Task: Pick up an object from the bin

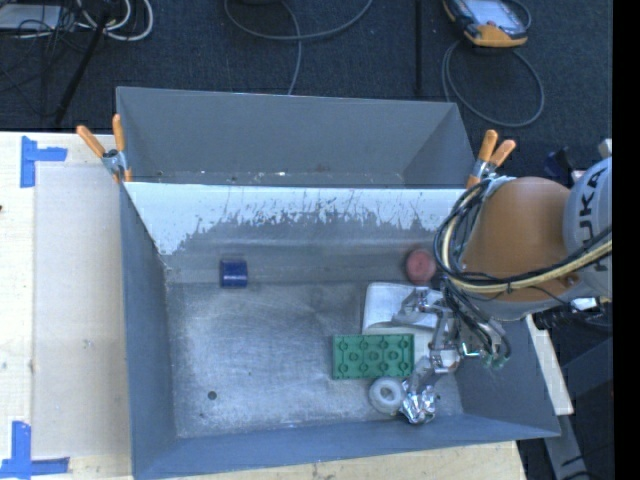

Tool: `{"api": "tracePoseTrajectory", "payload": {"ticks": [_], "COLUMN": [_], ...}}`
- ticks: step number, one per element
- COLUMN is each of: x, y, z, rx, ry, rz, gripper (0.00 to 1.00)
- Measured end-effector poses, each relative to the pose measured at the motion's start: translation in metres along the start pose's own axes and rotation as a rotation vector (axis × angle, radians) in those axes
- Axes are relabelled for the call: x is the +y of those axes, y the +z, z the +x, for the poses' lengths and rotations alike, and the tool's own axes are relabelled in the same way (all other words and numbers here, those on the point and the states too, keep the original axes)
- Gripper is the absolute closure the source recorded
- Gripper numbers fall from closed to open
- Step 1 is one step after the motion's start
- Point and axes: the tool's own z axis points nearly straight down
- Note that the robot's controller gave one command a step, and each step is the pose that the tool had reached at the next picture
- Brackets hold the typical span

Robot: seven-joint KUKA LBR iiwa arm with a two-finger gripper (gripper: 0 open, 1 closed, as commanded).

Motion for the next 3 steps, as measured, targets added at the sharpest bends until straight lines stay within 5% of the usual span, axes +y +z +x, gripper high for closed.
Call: {"api": "tracePoseTrajectory", "payload": {"ticks": [1, 3], "x": [0.013, 0.0], "y": [0.044, 0.034], "z": [-0.025, -0.042], "rx": [-0.022, -0.01], "ry": [0.007, 0.396], "rz": [-0.002, -0.003], "gripper": [0.0, 0.0]}}
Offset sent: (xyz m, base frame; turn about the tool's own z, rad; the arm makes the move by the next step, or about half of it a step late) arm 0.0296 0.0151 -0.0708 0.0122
